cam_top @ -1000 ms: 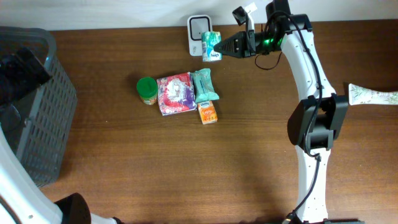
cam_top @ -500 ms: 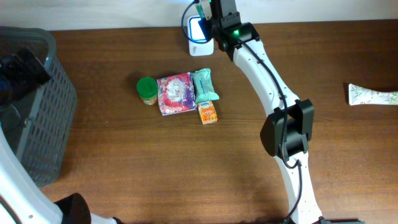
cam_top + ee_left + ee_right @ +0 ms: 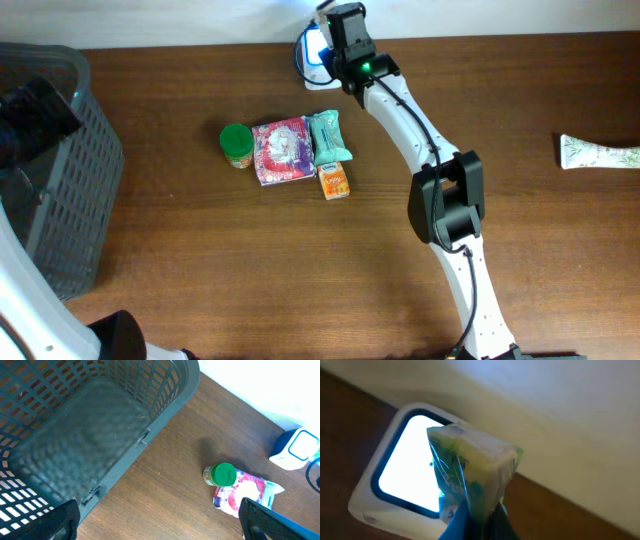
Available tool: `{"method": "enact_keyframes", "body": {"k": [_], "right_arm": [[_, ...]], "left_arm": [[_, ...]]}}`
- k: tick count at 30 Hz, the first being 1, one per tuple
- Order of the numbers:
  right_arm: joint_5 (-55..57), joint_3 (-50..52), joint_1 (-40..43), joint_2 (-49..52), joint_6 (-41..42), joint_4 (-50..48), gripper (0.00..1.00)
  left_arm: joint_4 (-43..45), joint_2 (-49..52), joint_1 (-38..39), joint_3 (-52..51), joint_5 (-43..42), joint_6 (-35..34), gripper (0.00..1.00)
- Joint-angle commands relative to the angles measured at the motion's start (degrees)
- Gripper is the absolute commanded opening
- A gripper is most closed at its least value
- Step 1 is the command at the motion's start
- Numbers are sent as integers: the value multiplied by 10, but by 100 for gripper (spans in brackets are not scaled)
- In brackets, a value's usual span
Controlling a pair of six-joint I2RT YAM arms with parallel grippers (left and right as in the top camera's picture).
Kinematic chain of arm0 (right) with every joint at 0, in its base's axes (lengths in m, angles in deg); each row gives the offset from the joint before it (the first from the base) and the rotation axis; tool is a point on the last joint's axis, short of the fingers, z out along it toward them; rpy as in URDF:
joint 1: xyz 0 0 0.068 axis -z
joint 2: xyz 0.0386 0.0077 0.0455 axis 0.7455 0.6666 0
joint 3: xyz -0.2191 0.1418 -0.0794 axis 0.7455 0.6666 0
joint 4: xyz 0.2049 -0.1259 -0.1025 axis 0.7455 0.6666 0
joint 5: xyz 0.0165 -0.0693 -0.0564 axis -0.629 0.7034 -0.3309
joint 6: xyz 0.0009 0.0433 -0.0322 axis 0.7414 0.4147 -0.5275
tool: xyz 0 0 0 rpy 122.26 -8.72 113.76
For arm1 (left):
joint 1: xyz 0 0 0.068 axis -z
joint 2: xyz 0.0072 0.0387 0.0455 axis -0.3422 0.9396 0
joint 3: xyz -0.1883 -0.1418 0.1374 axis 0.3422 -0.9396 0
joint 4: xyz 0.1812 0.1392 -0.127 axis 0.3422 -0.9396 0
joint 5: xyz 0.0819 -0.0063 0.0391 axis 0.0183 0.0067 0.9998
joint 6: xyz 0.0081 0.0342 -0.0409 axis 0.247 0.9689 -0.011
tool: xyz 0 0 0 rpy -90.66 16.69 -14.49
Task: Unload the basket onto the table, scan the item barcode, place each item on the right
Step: 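Carry the green pack to the right edge beside the tube, release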
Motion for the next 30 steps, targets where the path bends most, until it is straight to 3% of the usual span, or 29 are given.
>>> {"method": "enact_keyframes", "body": {"k": [1, 4, 5, 7, 12, 15, 17, 18, 22, 25, 27, 30], "right_arm": [[24, -17, 59, -111, 154, 90, 4], [23, -16, 184, -130, 271, 265, 4], [23, -10, 245, -126, 273, 332, 4], [13, 13, 318, -126, 273, 366, 4], [13, 105, 421, -126, 283, 313, 4], [15, 189, 467, -126, 352, 249, 6], [15, 203, 481, -126, 351, 231, 69], [10, 199, 481, -127, 322, 230, 85], [-24, 137, 454, -155, 298, 286, 90], [-216, 115, 403, -243, 297, 323, 92], [-372, 115, 339, -265, 297, 397, 98], [-371, 120, 273, -252, 269, 453, 99]], "left_arm": [[0, -4, -2, -1, -2, -5, 99], [0, -4, -2, -1, -2, -5, 99], [0, -4, -2, -1, -2, -5, 99], [0, -4, -2, -1, -2, -5, 99], [0, -4, -2, 0, -2, -5, 99], [0, -4, -2, -1, -2, -5, 99], [0, -4, -2, -1, -2, -5, 99], [0, -4, -2, 0, -2, -5, 99], [0, -4, -2, 0, -2, -5, 99], [0, -4, -2, -1, -2, -5, 99], [0, -4, -2, -1, -2, -5, 99], [0, -4, -2, 0, -2, -5, 99]]}}
